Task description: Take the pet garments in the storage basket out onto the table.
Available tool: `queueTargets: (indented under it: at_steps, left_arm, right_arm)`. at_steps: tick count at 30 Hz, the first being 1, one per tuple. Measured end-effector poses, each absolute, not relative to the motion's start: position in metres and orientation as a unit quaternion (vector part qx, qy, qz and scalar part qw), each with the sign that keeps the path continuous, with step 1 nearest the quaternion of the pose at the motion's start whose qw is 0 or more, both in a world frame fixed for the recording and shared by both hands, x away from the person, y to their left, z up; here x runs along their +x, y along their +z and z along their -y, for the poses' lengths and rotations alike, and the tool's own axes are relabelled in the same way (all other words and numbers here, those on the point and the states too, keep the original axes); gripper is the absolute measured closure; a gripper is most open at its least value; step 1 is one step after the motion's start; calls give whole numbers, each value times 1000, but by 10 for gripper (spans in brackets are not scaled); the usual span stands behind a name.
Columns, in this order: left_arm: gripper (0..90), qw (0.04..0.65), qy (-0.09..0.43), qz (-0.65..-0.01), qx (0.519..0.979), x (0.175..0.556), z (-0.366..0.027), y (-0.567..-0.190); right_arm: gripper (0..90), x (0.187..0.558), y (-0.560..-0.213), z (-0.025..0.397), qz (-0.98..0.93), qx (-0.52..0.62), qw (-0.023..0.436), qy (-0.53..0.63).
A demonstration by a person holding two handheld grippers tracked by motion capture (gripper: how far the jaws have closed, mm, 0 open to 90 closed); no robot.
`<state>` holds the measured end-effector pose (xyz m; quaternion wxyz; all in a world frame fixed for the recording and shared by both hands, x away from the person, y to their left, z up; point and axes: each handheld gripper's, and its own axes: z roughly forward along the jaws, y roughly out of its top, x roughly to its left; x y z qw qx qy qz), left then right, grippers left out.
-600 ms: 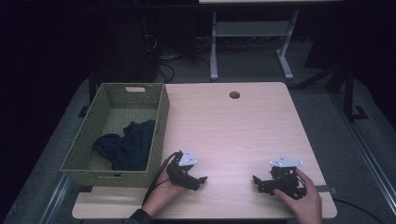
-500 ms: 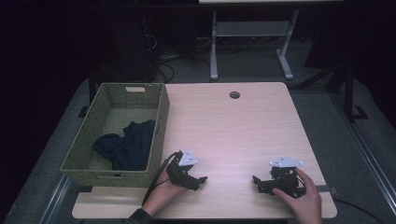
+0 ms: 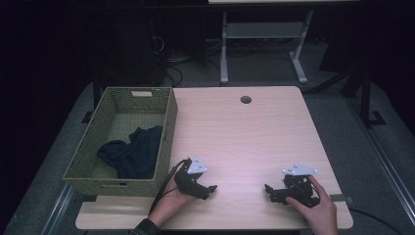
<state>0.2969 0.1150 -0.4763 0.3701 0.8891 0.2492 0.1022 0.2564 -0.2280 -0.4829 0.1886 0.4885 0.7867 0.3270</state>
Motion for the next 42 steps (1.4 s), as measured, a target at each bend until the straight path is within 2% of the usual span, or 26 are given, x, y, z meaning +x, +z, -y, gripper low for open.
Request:
queueTargets:
  at_steps: [42]
  left_arm:
    - [132,383,100,-269,878,296,-120,-445]
  right_arm:
    - [4,256,-483,228,-785,491,186,328]
